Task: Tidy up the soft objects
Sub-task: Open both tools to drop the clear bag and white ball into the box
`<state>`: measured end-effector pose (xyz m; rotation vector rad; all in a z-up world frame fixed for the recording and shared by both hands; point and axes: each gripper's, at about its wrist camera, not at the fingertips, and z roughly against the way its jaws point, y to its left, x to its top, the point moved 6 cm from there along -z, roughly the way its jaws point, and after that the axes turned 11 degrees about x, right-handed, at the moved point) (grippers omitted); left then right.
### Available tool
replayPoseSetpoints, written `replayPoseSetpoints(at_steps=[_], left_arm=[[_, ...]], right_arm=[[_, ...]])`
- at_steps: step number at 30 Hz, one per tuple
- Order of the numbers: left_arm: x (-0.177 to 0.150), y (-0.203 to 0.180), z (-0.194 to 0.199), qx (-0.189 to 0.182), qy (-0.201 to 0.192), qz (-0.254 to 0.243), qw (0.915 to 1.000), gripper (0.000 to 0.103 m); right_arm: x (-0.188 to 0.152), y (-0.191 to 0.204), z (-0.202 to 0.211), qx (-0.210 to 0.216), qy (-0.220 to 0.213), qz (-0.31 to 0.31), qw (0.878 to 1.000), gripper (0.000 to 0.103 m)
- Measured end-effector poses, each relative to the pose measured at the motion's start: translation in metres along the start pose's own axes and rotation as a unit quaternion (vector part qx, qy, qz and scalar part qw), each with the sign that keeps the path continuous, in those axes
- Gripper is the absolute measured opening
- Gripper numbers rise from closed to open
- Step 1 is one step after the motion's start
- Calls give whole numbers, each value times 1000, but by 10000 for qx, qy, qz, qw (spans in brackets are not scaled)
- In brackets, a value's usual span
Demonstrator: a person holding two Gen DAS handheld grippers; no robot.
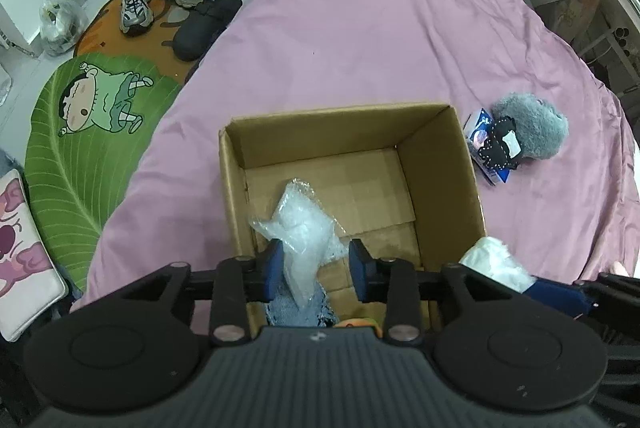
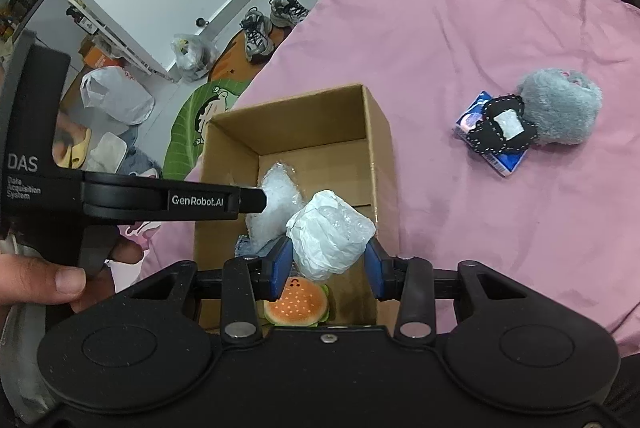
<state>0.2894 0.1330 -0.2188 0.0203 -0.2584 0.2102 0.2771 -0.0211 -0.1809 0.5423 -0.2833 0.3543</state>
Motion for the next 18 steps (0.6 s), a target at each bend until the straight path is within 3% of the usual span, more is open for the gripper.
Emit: replayPoseSetpoints(at_steps=[5, 7, 9, 13, 18], left_arm=[[3, -1, 6, -34, -6, -1, 10000, 39], [3, 0, 9, -44, -31, 15, 10000, 46], [4, 0, 13, -61, -69, 58, 9999, 51], [3, -2, 22, -126, -125, 86, 9998, 67], [2, -11, 32, -91, -175, 98, 9998, 72]], right_arm=[[2, 6, -10, 115, 91, 34, 9999, 40], [2, 11, -14, 212, 154, 80, 9996, 44], [1, 11, -16, 147, 198, 95, 9997, 57], [-1, 8, -11, 164, 162, 82, 9997, 57], [-4, -1, 6, 149, 23, 32, 9999, 57]])
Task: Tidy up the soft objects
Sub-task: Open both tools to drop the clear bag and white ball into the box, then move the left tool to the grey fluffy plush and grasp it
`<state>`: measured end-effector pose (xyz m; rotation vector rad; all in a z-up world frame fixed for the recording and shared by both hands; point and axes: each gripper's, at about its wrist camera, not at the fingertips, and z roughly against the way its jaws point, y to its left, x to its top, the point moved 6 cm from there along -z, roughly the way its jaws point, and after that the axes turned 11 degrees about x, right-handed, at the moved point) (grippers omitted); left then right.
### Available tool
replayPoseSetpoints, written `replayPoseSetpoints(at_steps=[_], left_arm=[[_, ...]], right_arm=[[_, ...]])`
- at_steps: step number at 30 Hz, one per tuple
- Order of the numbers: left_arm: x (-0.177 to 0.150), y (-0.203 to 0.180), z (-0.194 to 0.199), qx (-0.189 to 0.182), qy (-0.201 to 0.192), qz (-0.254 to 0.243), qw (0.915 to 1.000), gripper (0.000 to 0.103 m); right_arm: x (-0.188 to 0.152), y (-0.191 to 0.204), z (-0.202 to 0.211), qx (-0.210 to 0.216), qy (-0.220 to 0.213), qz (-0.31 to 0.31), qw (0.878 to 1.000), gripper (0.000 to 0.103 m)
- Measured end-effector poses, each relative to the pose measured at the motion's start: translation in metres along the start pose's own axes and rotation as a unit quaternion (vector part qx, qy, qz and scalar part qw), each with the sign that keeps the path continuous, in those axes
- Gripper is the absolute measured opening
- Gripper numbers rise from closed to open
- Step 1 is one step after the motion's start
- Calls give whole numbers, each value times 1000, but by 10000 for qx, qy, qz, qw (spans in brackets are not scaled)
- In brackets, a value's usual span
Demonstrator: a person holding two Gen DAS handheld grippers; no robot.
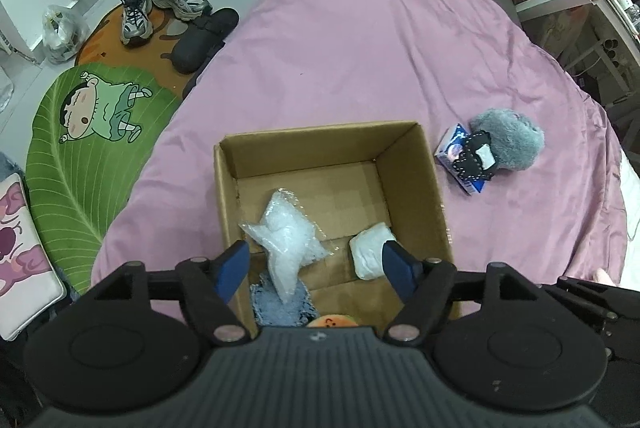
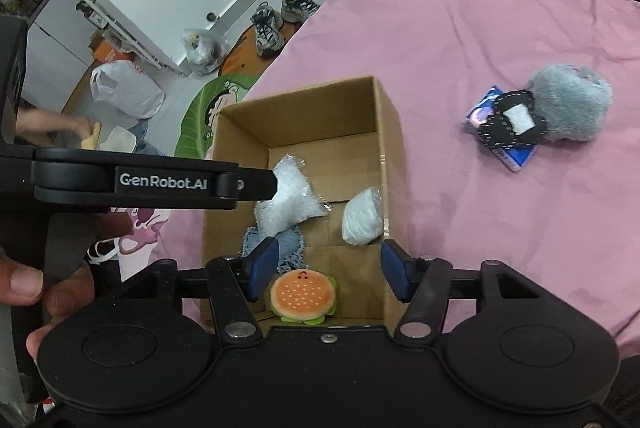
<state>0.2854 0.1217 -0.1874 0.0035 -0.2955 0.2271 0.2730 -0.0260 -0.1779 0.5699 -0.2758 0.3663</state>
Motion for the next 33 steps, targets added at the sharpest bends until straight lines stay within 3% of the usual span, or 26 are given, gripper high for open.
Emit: replayPoseSetpoints(at_steps=[6, 19, 33], left_arm=[[-3, -14, 13, 39, -147, -53, 9999, 76], [-13, -53, 39, -5, -368, -94, 9993, 102], [-15, -96, 46, 12, -380, -138, 9992, 103]], right_arm=[[-5, -16, 23, -77, -202, -66, 9997, 63], [-13, -53, 70, -291, -695, -173, 9970, 83], [-17, -97, 99, -289, -905, -331, 9949, 84]])
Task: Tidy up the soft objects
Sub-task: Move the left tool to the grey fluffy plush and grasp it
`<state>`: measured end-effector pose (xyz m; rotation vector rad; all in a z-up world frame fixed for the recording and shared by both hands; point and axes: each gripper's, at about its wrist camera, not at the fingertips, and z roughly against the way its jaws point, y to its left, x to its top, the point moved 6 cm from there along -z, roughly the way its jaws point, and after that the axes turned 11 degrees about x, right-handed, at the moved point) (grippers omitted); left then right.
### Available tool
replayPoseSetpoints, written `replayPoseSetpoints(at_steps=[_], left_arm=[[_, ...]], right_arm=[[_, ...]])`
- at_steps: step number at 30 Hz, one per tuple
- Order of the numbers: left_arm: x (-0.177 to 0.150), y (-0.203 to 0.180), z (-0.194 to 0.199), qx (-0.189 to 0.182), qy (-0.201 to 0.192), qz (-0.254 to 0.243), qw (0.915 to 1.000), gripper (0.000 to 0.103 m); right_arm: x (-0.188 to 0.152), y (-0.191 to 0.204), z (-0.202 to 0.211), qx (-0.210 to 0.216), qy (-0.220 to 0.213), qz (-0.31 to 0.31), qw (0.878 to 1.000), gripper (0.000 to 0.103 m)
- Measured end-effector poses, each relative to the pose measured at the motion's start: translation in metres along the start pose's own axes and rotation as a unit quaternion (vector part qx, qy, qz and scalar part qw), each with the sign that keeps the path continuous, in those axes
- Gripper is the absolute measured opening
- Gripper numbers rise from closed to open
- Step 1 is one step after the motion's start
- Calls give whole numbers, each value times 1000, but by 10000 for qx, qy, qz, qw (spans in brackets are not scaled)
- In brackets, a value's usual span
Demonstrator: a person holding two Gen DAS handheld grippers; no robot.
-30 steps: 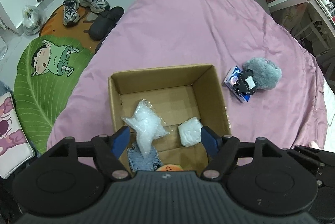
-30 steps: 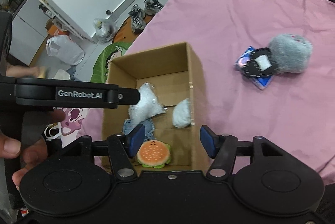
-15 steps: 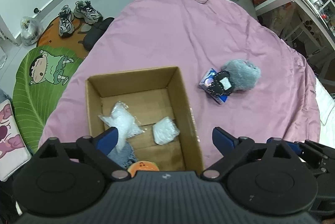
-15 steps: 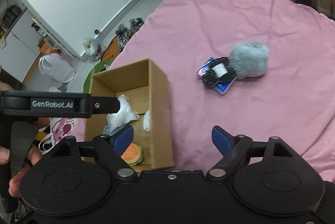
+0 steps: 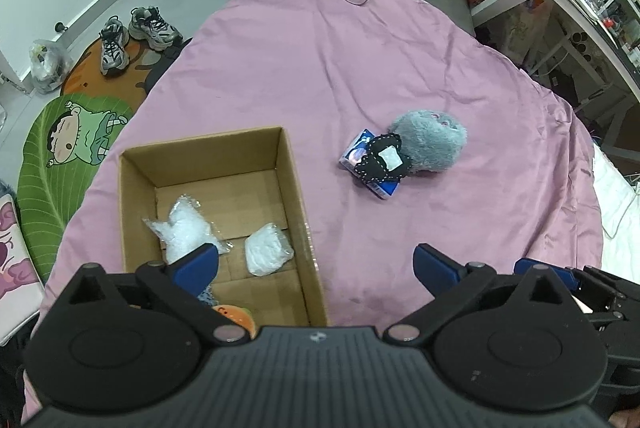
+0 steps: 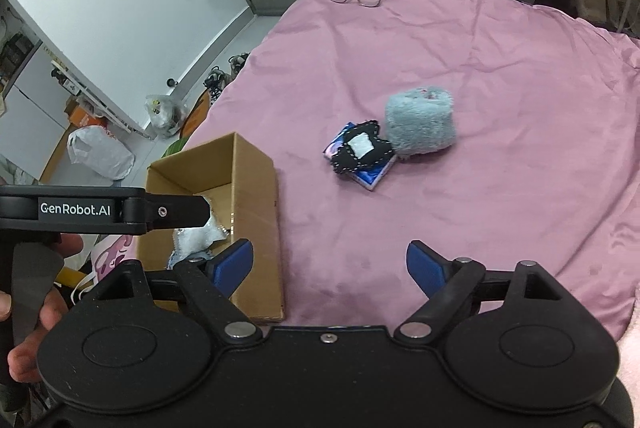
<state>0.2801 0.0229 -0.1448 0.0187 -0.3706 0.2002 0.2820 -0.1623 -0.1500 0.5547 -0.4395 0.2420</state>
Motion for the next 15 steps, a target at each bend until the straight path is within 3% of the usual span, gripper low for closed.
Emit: replayPoseSetpoints(at_steps=[15], left_arm=[[17, -43, -10, 83, -71, -152, 9998, 100]], right_arm=[[9, -53, 1, 110, -136, -394, 9991, 83]])
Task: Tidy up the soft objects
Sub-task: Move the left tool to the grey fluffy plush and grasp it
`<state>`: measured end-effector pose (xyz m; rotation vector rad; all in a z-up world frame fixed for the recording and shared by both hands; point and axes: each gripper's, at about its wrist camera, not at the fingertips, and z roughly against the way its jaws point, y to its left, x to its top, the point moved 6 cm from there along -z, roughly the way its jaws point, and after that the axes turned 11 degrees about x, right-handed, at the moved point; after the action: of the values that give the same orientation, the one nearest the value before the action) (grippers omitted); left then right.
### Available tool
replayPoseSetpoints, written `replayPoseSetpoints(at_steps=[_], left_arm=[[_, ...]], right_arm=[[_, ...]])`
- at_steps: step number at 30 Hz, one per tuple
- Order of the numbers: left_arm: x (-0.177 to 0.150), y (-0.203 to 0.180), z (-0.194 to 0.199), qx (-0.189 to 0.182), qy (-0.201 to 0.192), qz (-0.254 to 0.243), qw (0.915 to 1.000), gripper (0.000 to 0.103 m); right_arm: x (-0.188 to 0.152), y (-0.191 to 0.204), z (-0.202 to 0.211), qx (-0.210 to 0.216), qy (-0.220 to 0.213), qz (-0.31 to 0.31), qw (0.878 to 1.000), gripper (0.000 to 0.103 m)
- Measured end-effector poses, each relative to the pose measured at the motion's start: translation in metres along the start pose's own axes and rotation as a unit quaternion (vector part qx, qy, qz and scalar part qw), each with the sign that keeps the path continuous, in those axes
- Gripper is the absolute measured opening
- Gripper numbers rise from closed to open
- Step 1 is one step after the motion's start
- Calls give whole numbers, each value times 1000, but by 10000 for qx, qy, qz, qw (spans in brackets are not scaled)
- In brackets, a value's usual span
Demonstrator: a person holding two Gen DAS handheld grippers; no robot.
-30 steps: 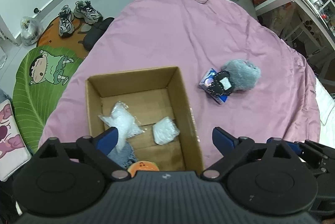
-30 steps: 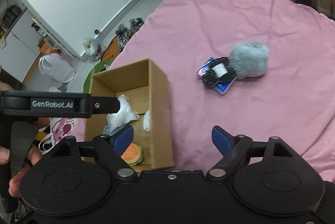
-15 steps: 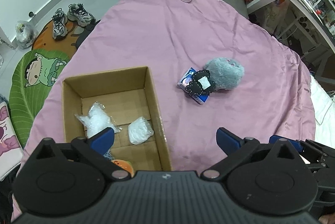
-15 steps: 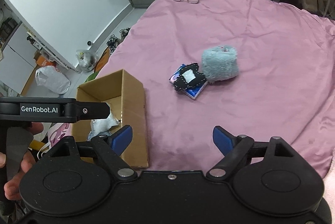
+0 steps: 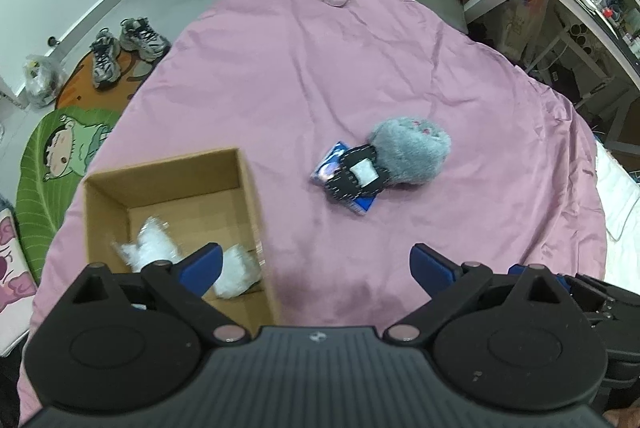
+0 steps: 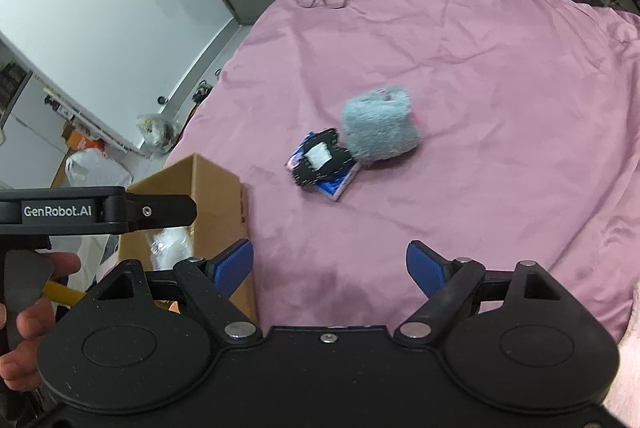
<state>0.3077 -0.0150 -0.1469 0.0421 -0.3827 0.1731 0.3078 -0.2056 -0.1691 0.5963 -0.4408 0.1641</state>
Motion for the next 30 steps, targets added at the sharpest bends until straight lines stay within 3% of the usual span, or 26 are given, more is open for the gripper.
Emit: replayPoseSetpoints(at_steps=[4, 8, 12, 18, 25, 30], left_arm=[[11, -17, -7, -85, -59, -40, 9999, 100], [24, -34, -18, -171, -79, -47, 9998, 99], [37, -48, -31, -255, -57, -24, 9997, 88], [54, -65, -55, -404, 39, 37, 9992, 67], [74, -79, -86, -499, 216, 140, 9984, 49], [86, -86, -105, -521, 342, 196, 9979, 42]], right_arm=[[8, -22, 1, -10, -96, -209, 9997, 82], [19, -44, -1, -37, -186, -434, 9989, 71], [31, -61, -6, -16, -215, -616, 9979, 57], [53, -81, -19, 29, -267, -783, 9966, 46], [80, -103, -39, 64, -266, -951, 9951, 46], [96, -114, -57, 119, -196, -1017, 9946, 43]])
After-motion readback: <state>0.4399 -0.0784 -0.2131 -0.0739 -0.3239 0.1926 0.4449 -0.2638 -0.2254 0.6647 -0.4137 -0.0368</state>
